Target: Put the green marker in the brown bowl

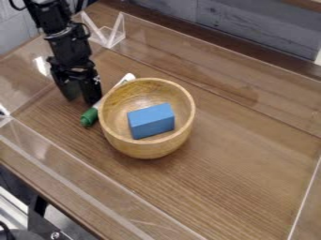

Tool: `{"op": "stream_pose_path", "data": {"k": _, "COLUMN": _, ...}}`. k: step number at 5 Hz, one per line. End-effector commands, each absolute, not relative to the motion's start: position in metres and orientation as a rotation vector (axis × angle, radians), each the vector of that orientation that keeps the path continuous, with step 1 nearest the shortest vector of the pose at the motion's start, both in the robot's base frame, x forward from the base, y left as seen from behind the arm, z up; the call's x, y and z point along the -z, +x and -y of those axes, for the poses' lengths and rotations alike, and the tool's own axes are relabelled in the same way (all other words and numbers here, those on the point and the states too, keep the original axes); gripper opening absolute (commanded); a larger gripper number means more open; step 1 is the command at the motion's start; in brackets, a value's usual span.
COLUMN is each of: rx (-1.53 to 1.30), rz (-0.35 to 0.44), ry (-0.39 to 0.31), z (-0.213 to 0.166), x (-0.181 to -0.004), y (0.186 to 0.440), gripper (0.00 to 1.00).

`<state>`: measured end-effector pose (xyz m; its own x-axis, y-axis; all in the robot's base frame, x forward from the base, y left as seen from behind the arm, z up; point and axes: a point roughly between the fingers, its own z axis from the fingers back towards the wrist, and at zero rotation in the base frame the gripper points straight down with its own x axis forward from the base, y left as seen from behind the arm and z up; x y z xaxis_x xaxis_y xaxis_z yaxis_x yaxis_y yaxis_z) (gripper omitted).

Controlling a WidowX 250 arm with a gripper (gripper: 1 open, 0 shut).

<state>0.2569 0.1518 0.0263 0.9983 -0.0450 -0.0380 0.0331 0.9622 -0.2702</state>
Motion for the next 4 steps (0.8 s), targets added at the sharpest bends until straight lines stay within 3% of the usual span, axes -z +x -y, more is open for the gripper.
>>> {"op": "stream_pose_path", "data": {"k": 1, "rx": 0.067, "rz": -0.014, "ry": -0.251, "z": -0.1539, "x": -0.0294, "y": 0.2656, "gripper": 1.00}}
{"op": "stream_pose_path", "data": {"k": 2, "rx": 0.079, "rz": -0.012, "ry": -0.250, "z": -0.1534, "x": -0.0275, "y": 0.2681, "gripper": 0.00}}
{"op": "stream_pose_path", "data": {"k": 4, "rx": 0.086, "rz": -0.011, "ry": -0.255, "z": -0.1522, "x": -0.0374, "y": 0.2724, "gripper": 0.00}}
